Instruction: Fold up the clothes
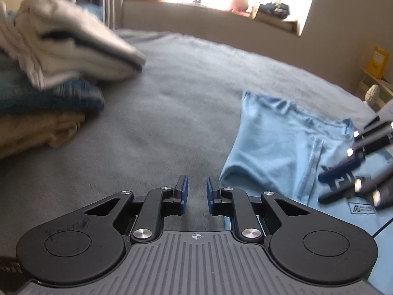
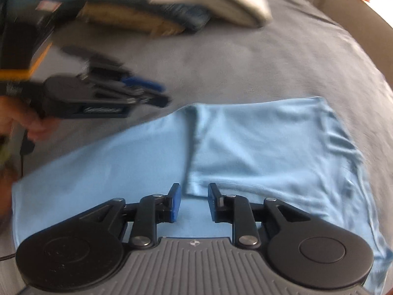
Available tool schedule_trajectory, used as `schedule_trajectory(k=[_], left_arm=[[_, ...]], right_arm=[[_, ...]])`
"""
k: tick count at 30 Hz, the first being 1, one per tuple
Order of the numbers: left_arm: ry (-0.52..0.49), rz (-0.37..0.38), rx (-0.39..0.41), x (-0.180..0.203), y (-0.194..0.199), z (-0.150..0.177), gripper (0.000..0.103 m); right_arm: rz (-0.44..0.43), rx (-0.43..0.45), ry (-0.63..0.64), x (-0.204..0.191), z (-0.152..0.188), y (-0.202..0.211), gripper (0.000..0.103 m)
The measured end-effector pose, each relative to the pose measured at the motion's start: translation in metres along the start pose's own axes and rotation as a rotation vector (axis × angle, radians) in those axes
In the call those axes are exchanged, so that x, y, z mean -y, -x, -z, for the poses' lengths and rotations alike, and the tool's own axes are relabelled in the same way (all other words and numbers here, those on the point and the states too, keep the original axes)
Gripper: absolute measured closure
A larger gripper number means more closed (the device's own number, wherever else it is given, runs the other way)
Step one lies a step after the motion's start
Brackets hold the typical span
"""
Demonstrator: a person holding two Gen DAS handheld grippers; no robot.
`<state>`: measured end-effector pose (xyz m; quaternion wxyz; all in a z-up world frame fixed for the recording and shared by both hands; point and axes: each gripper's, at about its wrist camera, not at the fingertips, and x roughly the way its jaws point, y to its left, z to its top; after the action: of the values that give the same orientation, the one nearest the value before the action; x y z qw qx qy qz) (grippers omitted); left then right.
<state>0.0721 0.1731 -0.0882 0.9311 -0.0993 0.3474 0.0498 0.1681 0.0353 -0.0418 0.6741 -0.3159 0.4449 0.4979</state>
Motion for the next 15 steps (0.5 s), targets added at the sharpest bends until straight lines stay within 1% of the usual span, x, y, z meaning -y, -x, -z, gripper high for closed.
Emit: schedule_trajectory(k=[2, 4, 5, 7, 9, 11, 13, 15], left_arm=[[-0.090, 0.007, 0.047, 0.014, 0.004, -0.003, 0.087], [-0.140, 0.080, 0.067, 0.029, 0.002, -0.005, 0.087], [-0.160, 0.116, 0.068, 0.037, -0.002, -0.005, 0.086], [-0.211, 0.151, 0.039, 0.056, -0.015, 0.001, 0.086], [-0.225, 0.162, -0.015, 0.065, -0.031, 0.009, 0.085], [-0.239, 0.151, -0.012, 0.067, -0.037, 0.018, 0.085], [-0.245, 0.157, -0.005, 0.066, -0.034, 0.019, 0.085], [-0.231, 0.167, -0.013, 0.062, -0.034, 0.018, 0.084]], right_arm=[[0.053, 0.034, -0.087, 0.019, 0.002, 0.004, 0.078], [0.095, 0.060, -0.177, 0.037, 0.004, 0.003, 0.078], [0.111, 0.070, -0.223, 0.046, 0.006, 0.000, 0.078], [0.125, 0.084, -0.280, 0.058, 0.009, -0.009, 0.079], [0.142, 0.078, -0.330, 0.073, 0.017, -0.018, 0.079], [0.159, 0.051, -0.374, 0.083, 0.029, -0.021, 0.080], [0.180, 0.042, -0.398, 0.094, 0.041, -0.017, 0.080], [0.217, 0.027, -0.429, 0.103, 0.050, -0.007, 0.080]])
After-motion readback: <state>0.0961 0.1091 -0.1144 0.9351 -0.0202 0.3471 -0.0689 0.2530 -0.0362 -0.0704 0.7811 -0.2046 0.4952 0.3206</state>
